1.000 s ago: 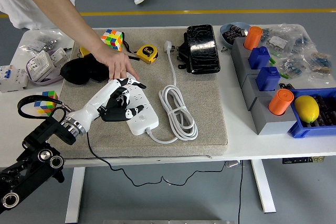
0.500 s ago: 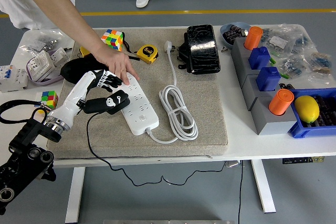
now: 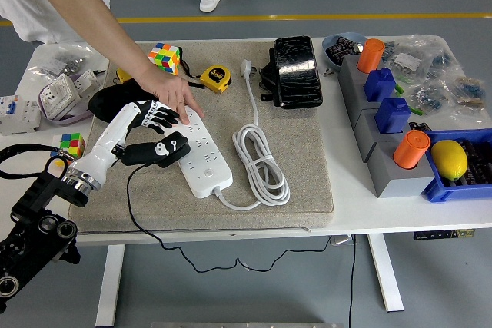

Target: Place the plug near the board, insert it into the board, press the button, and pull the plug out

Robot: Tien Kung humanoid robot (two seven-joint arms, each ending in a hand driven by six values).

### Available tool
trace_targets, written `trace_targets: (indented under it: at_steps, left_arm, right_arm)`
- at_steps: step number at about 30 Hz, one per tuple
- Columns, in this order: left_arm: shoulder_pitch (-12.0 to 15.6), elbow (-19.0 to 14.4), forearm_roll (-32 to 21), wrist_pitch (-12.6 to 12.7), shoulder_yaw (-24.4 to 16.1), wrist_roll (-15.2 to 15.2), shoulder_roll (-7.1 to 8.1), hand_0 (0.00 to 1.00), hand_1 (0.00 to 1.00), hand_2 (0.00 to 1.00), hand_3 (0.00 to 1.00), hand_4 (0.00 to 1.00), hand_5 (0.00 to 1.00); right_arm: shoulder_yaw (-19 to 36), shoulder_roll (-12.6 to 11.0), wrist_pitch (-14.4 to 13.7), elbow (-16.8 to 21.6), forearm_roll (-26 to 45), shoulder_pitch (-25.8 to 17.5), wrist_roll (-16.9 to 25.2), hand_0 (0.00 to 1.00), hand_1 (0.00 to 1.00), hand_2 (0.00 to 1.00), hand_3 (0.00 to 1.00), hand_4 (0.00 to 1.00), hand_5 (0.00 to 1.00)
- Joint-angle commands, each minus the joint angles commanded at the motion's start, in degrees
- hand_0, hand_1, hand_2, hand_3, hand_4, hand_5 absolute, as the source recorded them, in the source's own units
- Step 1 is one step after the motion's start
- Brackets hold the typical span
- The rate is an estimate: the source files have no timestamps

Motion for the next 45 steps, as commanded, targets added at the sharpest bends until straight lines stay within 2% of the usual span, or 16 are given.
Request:
trace_targets:
  at_steps: [3, 4, 5, 9, 10, 15, 16, 21, 22, 27, 28, 30, 33, 45]
  left_arm:
    - [0.16, -1.08, 1.04, -0.37, -0.1, 0.76, 0.29, 0.424, 0.522, 0.54, 0.565, 0.856, 0.229]
    - [0.15, -1.43, 1.54, -0.64, -0.14, 1.22, 0.33, 0.371, 0.501, 0.539, 0.576, 0.854, 0.226]
    - [0.13, -1.76, 2.07, -0.99, -0.2, 1.79, 0.38, 0.371, 0.501, 0.539, 0.576, 0.854, 0.226]
    - [-0.34, -3.66, 5.49, -4.04, -0.52, 6.27, 0.69, 0.371, 0.501, 0.539, 0.576, 0.854, 0.226]
    - [-0.38, -4.15, 6.38, -4.86, -0.6, 7.38, 0.77, 0.162, 0.209, 0.261, 0.726, 0.862, 0.228]
    - [-0.9, -7.45, 11.13, -11.24, -0.66, 15.31, 1.16, 0.162, 0.209, 0.261, 0.726, 0.862, 0.228]
    - [-0.99, -7.82, 11.47, -12.14, -0.64, 16.44, 1.2, 0.105, 0.122, 0.217, 0.837, 0.858, 0.192]
    - [-1.27, -9.44, 11.7, -17.37, -0.55, 22.48, 1.47, 0.105, 0.122, 0.217, 0.837, 0.858, 0.192]
    - [-1.29, -9.76, 11.59, -18.89, -0.44, 24.09, 1.57, 0.072, 0.073, 0.151, 0.909, 0.674, 0.002]
    - [-1.21, -10.77, 11.84, -25.04, -0.01, 30.51, 1.78, 0.072, 0.073, 0.151, 0.909, 0.674, 0.002]
    - [-1.24, -10.89, 11.92, -25.78, 0.08, 31.16, 1.78, 0.061, 0.063, 0.13, 0.921, 0.773, 0.002]
    - [-1.26, -11.47, 11.99, -27.08, 0.62, 32.21, 1.83, 0.061, 0.063, 0.13, 0.921, 0.773, 0.002]
    - [-1.41, -11.98, 11.66, -27.6, 1.63, 32.66, 1.83, 0.061, 0.063, 0.13, 0.921, 0.773, 0.002]
    - [-2.58, -10.07, 11.67, -27.1, 4.82, 32.26, 0.3, 0.051, 0.067, 0.135, 0.907, 0.776, 0.002]
  right_arm:
    - [-0.26, -0.06, 0.04, 0.01, 0.05, 0.0, -0.04, 0.557, 0.646, 0.612, 0.53, 0.903, 0.441]
    - [-0.34, -0.08, 0.04, -0.03, 0.12, -0.03, -0.03, 0.556, 0.646, 0.612, 0.53, 0.902, 0.442]
    - [-0.4, -0.11, 0.04, -0.06, 0.16, -0.06, -0.05, 0.556, 0.646, 0.612, 0.53, 0.902, 0.442]
    - [-0.73, -0.27, 0.12, -0.11, 0.25, 0.03, -0.11, 0.556, 0.646, 0.612, 0.53, 0.902, 0.442]
    - [-0.68, -0.3, 0.1, -0.1, 0.21, 0.06, -0.1, 0.555, 0.646, 0.612, 0.53, 0.902, 0.443]
    - [-0.42, -0.57, 0.06, 0.04, 0.07, 0.04, -0.07, 0.555, 0.646, 0.612, 0.53, 0.902, 0.443]
    - [-0.43, -0.58, 0.07, 0.02, 0.08, 0.02, -0.08, 0.555, 0.646, 0.612, 0.529, 0.902, 0.443]
    - [-0.72, -0.42, 0.2, -0.07, 0.18, -0.2, -0.15, 0.555, 0.646, 0.612, 0.529, 0.902, 0.443]
    - [-0.79, -0.4, 0.22, -0.09, 0.2, -0.26, -0.17, 0.555, 0.646, 0.612, 0.53, 0.902, 0.444]
    - [-0.68, -0.63, 0.13, 0.1, 0.0, -0.36, -0.18, 0.555, 0.646, 0.612, 0.53, 0.902, 0.444]
    - [-0.64, -0.68, 0.12, 0.16, -0.05, -0.35, -0.18, 0.555, 0.646, 0.612, 0.529, 0.902, 0.444]
    - [-0.33, -0.73, 0.06, 0.32, -0.26, -0.36, -0.17, 0.555, 0.646, 0.612, 0.529, 0.902, 0.444]
    - [-0.27, -0.65, 0.07, 0.31, -0.25, -0.4, -0.17, 0.555, 0.646, 0.612, 0.529, 0.902, 0.444]
    - [-0.1, -0.35, 0.13, 0.28, -0.27, -0.56, -0.15, 0.555, 0.646, 0.612, 0.53, 0.903, 0.444]
